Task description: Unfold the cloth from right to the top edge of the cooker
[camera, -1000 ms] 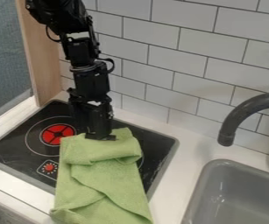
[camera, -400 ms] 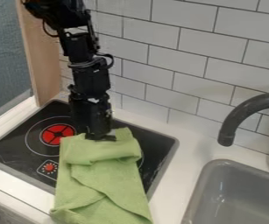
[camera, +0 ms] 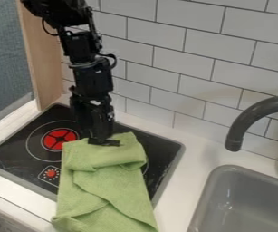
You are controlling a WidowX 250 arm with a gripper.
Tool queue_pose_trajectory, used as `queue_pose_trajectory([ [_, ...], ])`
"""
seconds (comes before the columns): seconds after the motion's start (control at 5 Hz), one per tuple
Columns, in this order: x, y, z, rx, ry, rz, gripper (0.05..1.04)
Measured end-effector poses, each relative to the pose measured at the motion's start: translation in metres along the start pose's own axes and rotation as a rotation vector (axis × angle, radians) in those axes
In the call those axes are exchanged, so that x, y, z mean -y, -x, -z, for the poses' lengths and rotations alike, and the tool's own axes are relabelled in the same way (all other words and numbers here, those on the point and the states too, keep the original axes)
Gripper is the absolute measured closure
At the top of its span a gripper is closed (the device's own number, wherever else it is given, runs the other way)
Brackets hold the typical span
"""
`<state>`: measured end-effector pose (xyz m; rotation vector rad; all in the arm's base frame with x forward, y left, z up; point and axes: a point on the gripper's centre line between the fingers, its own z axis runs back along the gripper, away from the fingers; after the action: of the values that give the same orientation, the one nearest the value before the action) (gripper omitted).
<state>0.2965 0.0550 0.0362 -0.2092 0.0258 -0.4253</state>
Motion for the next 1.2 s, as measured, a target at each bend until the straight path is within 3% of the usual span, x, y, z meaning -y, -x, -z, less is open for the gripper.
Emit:
queue_pose_trajectory([
  [0.6, 0.005, 0.003, 0.018, -0.06, -0.012, 0.037, 0.128],
  [1.0, 0.006, 0.006, 0.021, -0.067, -0.012, 0.05, 0.717],
  [1.2, 0.006, 0.006, 0.021, -0.065, -0.014, 0.052, 0.909],
])
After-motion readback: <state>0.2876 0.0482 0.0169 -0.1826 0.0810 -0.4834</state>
